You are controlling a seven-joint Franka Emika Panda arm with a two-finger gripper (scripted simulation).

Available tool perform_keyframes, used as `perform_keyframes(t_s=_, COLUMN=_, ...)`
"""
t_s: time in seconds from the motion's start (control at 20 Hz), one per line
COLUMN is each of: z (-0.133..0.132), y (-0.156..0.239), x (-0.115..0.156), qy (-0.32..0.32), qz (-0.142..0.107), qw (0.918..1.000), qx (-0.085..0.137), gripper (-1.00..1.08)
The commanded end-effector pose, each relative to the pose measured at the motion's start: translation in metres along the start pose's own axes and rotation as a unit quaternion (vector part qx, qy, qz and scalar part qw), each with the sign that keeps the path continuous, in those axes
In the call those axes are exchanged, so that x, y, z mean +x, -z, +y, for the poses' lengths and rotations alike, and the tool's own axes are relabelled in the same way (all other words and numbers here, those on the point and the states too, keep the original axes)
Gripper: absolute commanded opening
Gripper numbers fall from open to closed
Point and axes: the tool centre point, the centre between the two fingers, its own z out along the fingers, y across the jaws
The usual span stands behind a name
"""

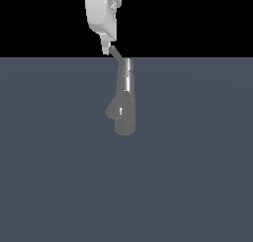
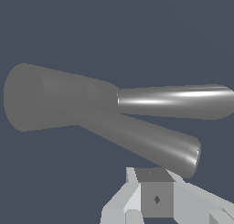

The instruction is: Turn on the faucet by rotating a designated handle.

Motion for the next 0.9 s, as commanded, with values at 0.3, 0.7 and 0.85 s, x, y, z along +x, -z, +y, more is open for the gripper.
perform_keyframes(t_s=0.3, z=0.004, y=0.001, x=0.051, qy=-0.002, qz=0.001, qw=1.0, qx=-0.002, gripper=-1.0)
perform_keyframes(t_s=0.7, z=0.006, y=0.003, x=0.064, qy=0.017, qz=-0.002, qw=0.9998, qx=-0.002, gripper=-1.0)
perform_keyframes(t_s=0.85, z=-0.001, y=0.0, x=0.074, qy=0.015, qz=-0.002, qw=0.9999, qx=-0.002, gripper=-1.0)
